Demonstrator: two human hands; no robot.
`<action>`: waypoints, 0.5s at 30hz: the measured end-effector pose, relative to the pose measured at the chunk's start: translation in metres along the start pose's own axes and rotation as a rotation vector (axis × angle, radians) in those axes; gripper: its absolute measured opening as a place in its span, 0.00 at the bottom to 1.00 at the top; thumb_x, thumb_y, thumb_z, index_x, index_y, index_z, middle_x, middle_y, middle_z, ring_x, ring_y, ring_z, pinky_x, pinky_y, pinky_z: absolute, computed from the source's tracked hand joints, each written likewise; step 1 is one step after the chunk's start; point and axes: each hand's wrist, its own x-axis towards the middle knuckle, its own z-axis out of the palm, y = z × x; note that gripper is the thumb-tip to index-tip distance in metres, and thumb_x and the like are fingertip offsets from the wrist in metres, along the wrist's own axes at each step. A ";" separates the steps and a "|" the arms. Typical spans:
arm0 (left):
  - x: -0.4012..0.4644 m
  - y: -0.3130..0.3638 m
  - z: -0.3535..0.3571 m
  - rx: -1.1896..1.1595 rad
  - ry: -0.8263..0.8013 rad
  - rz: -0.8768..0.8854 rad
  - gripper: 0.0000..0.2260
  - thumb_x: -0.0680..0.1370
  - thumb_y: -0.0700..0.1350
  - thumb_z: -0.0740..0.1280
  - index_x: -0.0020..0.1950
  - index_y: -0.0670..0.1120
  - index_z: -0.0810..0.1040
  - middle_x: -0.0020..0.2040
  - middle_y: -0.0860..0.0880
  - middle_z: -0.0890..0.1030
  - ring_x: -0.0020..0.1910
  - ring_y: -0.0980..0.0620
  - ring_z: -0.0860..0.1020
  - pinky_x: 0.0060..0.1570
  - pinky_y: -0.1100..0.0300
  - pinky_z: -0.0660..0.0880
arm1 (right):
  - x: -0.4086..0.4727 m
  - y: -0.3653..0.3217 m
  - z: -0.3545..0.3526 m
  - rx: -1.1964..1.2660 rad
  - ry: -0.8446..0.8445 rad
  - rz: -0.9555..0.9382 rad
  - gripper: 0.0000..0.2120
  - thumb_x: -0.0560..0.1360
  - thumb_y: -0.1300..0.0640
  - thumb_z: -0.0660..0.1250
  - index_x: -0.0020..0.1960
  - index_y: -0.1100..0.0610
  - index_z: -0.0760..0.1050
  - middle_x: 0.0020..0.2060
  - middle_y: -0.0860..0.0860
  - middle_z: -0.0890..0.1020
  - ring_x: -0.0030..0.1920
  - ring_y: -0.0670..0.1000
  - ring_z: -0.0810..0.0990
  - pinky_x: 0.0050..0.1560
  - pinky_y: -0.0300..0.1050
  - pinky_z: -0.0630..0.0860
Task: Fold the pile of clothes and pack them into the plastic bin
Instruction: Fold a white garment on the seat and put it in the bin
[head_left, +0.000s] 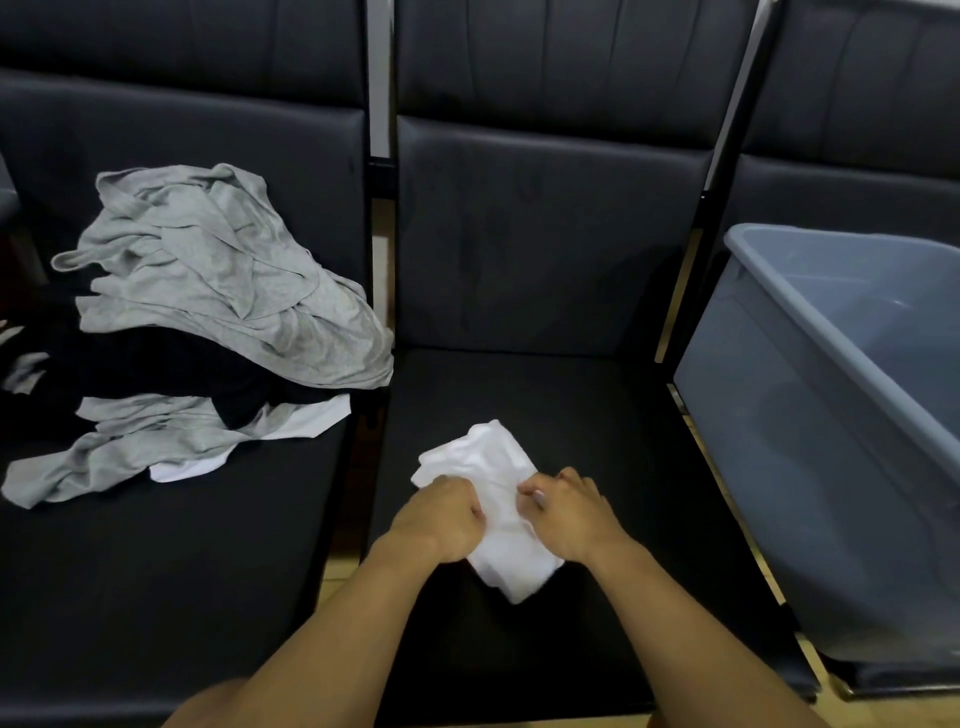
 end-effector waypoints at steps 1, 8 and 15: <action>0.005 -0.004 0.001 -0.002 0.066 -0.045 0.08 0.79 0.46 0.60 0.46 0.45 0.77 0.51 0.46 0.81 0.50 0.46 0.80 0.43 0.57 0.74 | 0.000 0.000 0.001 0.102 -0.009 0.024 0.14 0.82 0.45 0.57 0.60 0.47 0.78 0.56 0.51 0.77 0.57 0.54 0.77 0.61 0.52 0.75; 0.016 -0.004 0.003 -0.204 0.255 -0.400 0.33 0.79 0.63 0.62 0.72 0.39 0.65 0.69 0.40 0.70 0.67 0.41 0.73 0.60 0.49 0.74 | 0.005 0.009 0.001 0.590 0.127 0.377 0.16 0.75 0.39 0.68 0.48 0.52 0.75 0.45 0.49 0.81 0.46 0.50 0.81 0.47 0.49 0.79; 0.029 0.009 0.029 -0.283 0.202 -0.337 0.25 0.75 0.60 0.69 0.65 0.45 0.73 0.59 0.46 0.78 0.56 0.45 0.79 0.51 0.51 0.80 | 0.014 -0.007 0.018 0.620 0.003 0.427 0.24 0.71 0.40 0.73 0.55 0.55 0.71 0.50 0.51 0.79 0.49 0.53 0.81 0.49 0.49 0.79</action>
